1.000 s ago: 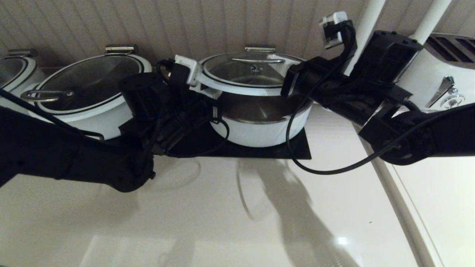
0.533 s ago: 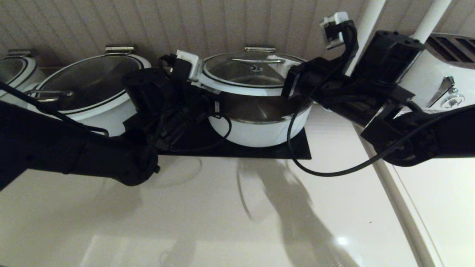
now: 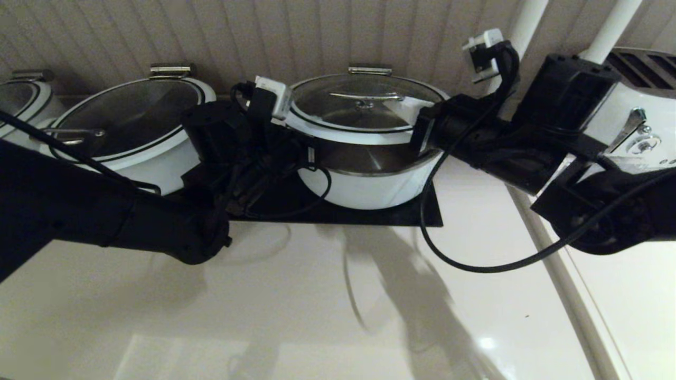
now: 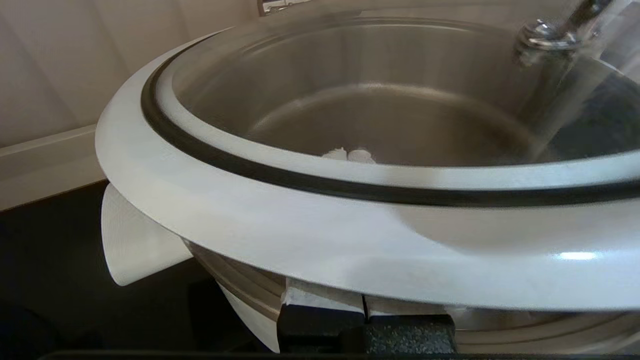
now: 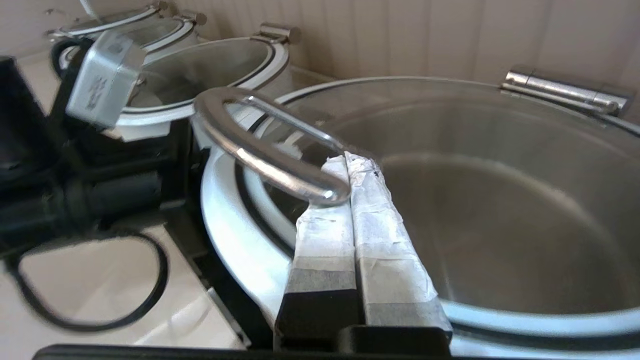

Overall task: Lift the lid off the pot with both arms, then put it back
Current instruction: Hold the pot lid with the left arm

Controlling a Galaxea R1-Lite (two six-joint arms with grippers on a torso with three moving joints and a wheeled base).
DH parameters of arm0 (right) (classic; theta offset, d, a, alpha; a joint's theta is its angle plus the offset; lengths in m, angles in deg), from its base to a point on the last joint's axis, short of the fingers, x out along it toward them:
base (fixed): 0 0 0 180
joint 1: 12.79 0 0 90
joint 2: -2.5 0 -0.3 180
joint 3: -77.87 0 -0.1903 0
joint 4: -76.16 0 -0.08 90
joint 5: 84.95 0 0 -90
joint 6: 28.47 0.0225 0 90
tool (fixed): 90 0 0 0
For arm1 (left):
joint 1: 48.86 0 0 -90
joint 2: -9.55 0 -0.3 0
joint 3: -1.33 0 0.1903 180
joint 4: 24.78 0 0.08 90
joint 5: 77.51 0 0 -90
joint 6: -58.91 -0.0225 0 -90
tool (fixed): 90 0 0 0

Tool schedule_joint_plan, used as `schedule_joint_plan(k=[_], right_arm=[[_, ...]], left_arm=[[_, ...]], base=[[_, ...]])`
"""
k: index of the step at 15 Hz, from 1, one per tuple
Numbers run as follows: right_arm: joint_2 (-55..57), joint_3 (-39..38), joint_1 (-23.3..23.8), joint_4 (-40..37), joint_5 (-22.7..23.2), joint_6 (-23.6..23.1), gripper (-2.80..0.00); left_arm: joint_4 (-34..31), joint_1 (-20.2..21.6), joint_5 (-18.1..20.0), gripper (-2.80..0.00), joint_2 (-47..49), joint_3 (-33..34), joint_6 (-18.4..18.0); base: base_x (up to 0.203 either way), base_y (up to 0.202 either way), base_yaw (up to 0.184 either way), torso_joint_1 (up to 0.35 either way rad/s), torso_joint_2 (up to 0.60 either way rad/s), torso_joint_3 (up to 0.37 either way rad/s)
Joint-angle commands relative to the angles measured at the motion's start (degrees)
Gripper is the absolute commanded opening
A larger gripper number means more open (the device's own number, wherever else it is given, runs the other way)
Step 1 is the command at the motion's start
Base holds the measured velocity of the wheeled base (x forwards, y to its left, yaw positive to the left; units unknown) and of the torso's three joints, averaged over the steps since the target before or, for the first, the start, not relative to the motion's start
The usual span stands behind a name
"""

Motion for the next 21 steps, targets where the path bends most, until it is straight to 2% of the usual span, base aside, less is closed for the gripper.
schedule_joint_plan(k=[1, 15, 18, 21], right_arm=[[-1.24, -1.44, -0.1, 0.22, 0.12, -0.02, -2.8], [-9.31, -12.18, 0.15, 0.13, -0.14, 0.06, -2.8], [-11.26, -14.38, 1.46, -0.02, -0.4, 0.03, -2.8], [-12.96, -13.71, 2.86, -5.85, -0.49, -0.02, -2.8]], left_arm=[[0.36, -0.01, -0.06, -2.8, 0.18, -0.79, 0.29], [0.36, 0.43, -0.06, -2.8, 0.53, -1.29, 0.29], [0.36, 0.61, 0.03, -2.8, 0.09, -1.21, 0.29], [0.36, 0.61, 0.03, -2.8, 0.01, -1.21, 0.38]], base=[[0.0, 0.0, 0.0, 0.0, 0.0, 0.0], [0.0, 0.0, 0.0, 0.0, 0.0, 0.0], [0.0, 0.0, 0.0, 0.0, 0.0, 0.0], [0.0, 0.0, 0.0, 0.0, 0.0, 0.0]])
